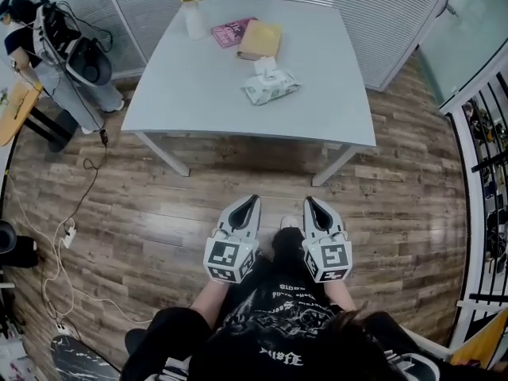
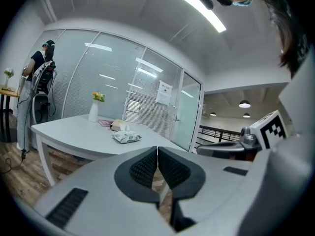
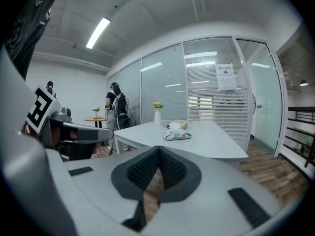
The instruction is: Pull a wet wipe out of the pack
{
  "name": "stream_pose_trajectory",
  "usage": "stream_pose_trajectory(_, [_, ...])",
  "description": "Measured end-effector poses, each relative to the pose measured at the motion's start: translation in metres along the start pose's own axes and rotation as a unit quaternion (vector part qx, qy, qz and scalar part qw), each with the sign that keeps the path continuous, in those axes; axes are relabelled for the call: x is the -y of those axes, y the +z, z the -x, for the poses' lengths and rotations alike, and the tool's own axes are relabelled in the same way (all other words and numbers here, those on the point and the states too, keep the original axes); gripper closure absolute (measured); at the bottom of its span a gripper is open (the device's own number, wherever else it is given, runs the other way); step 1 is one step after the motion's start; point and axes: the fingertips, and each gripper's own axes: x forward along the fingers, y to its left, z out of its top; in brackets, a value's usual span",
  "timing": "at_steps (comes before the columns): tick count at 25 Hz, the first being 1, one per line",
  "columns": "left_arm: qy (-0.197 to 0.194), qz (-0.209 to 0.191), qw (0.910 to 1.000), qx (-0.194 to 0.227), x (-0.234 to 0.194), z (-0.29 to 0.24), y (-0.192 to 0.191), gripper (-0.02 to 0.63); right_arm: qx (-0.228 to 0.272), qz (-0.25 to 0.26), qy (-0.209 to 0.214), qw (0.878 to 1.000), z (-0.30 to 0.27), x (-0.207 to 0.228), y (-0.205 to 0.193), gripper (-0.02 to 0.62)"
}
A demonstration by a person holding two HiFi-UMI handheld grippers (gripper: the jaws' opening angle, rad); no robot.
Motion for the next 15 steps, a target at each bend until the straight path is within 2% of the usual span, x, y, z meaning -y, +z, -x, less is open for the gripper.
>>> stream_pose_trajectory(7, [0.027, 0.008, 0.9995, -0.013, -0.019, -0.026, -0.006, 0.598, 0.002, 0.001, 0.013, 1.000, -0.040, 0.026, 0.004, 0.597])
stream_pose_trajectory(15, [0.064, 0.005, 0.9977, -0.019, -0.051, -0.095, 0.015, 0.598, 0.008, -0.026, 0.043, 0.999, -0.122, 0.078, 0.021, 0.597])
